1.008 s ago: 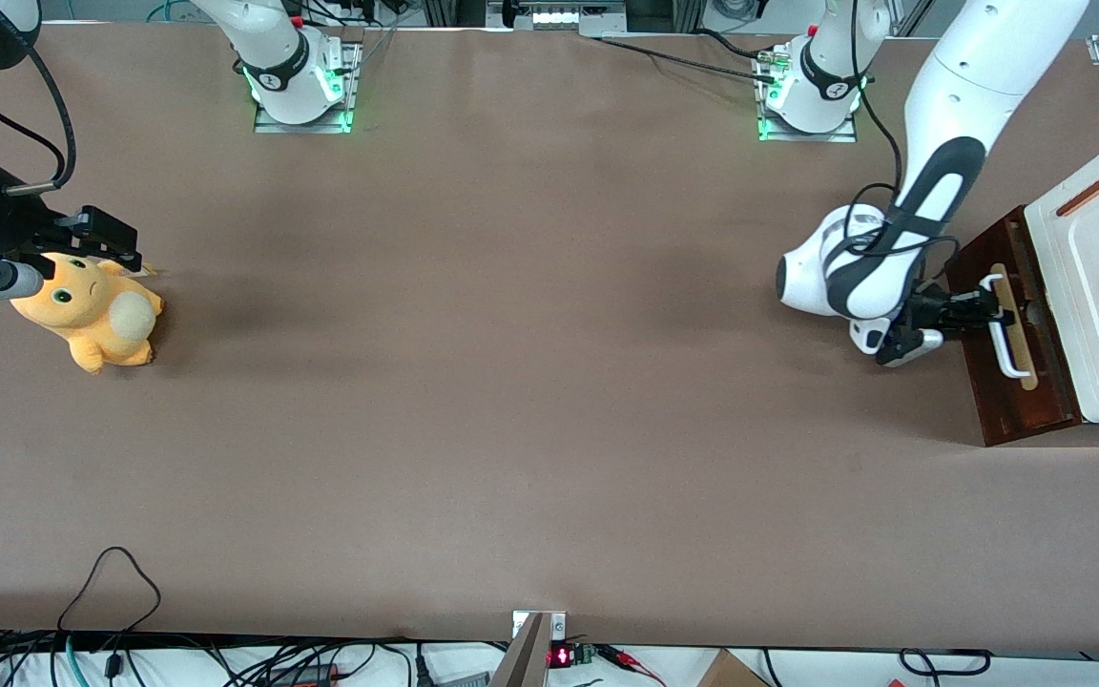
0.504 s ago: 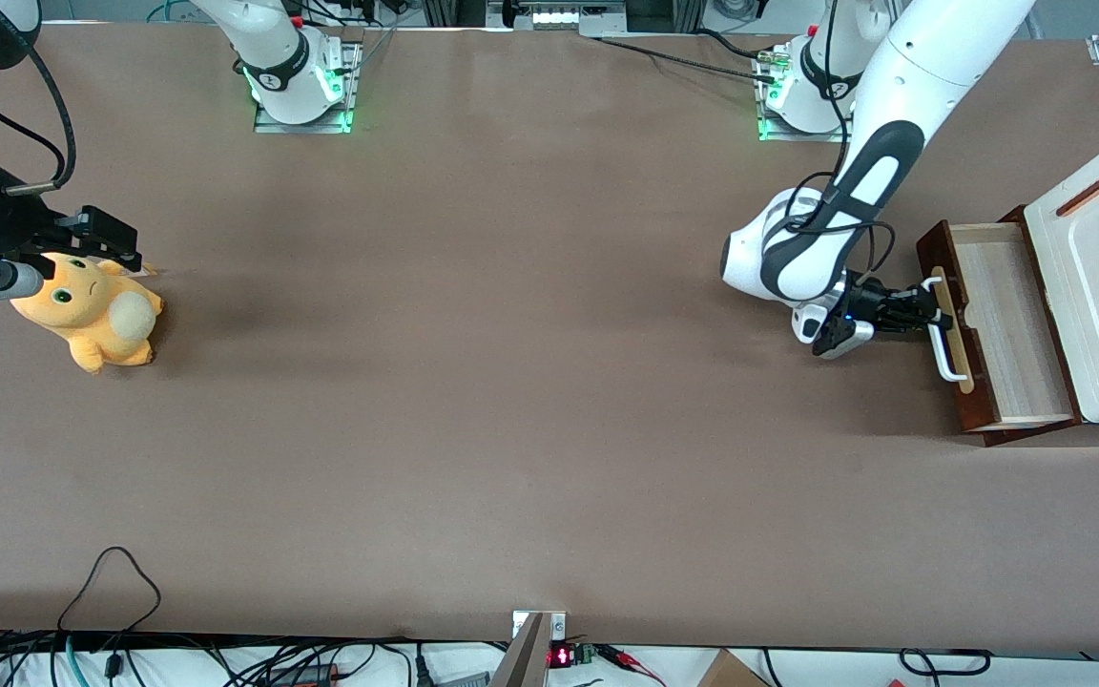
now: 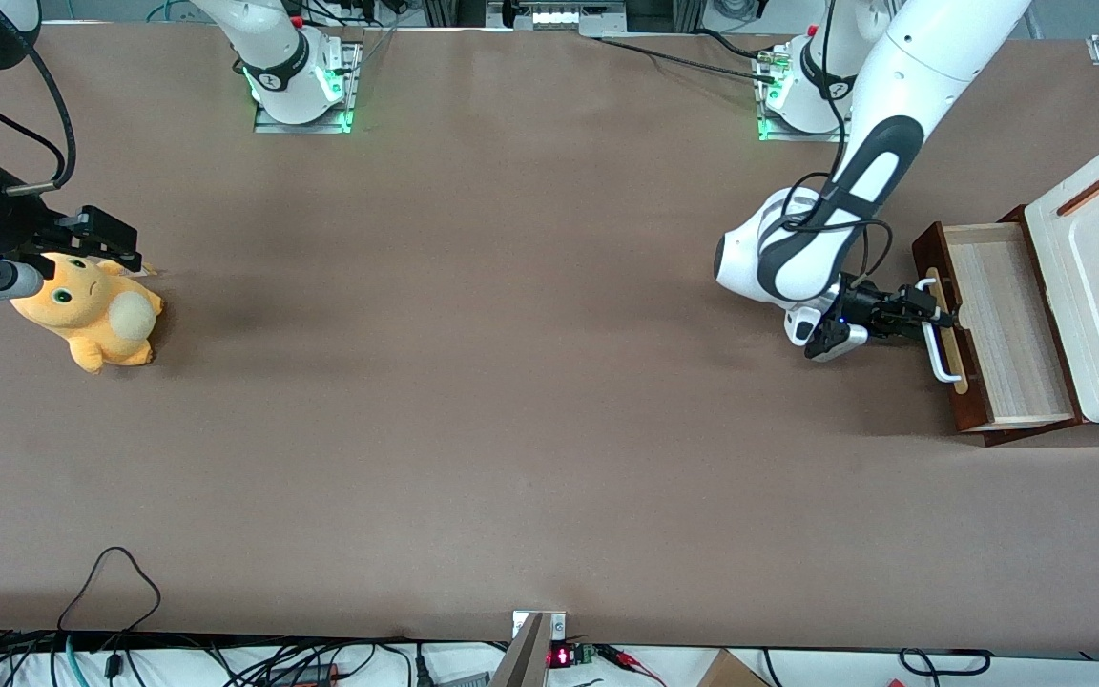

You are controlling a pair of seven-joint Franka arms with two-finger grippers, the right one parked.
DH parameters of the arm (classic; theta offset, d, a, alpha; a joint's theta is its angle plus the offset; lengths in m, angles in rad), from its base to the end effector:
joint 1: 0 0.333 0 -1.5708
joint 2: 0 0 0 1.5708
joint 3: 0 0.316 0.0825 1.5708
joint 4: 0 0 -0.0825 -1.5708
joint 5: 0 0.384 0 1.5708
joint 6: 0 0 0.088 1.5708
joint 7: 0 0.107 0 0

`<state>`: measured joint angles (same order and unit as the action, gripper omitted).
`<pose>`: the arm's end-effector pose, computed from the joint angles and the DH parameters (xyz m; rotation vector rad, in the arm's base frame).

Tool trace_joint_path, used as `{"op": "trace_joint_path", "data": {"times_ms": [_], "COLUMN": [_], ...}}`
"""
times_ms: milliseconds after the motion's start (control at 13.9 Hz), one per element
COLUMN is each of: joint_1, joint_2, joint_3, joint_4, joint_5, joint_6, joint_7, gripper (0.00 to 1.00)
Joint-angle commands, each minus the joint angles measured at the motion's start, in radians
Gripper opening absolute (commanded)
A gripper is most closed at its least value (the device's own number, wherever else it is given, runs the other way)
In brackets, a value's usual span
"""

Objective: Open lower drawer with left arm only
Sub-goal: 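Open the left gripper and lift it off the handle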

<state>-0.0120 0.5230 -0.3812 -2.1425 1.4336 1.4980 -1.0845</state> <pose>0.5049 -0.0914 0.1813 -1.7510 0.1768 -0.1275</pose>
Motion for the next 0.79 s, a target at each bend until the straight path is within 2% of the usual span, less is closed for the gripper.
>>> {"op": "trace_joint_path", "data": {"times_ms": [0,144,288,360,504,576,720], "joint_1": [0.014,0.014,0.014,0.015,0.041,0.055,0.053], "joint_2": [-0.086,-0.118,-0.184,-0.234,-0.341,-0.389,-0.451], "joint_3": [-0.002,-0.001,0.016,0.024,0.027,0.054,0.129], "joint_4": [0.175,0.316,0.415,0.43,0.446,0.455,0.461], "joint_5": [-0.28,-0.503,-0.695,-0.778,-1.023,-1.108,-1.233], "joint_6": [0.06,0.089,0.094,0.094,0.1,0.108,0.128], "joint_7": [0.213,0.372,0.536,0.585,0.61,0.639,0.829], "gripper": [1.0,1.0,1.0,1.0,1.0,1.0,1.0]}}
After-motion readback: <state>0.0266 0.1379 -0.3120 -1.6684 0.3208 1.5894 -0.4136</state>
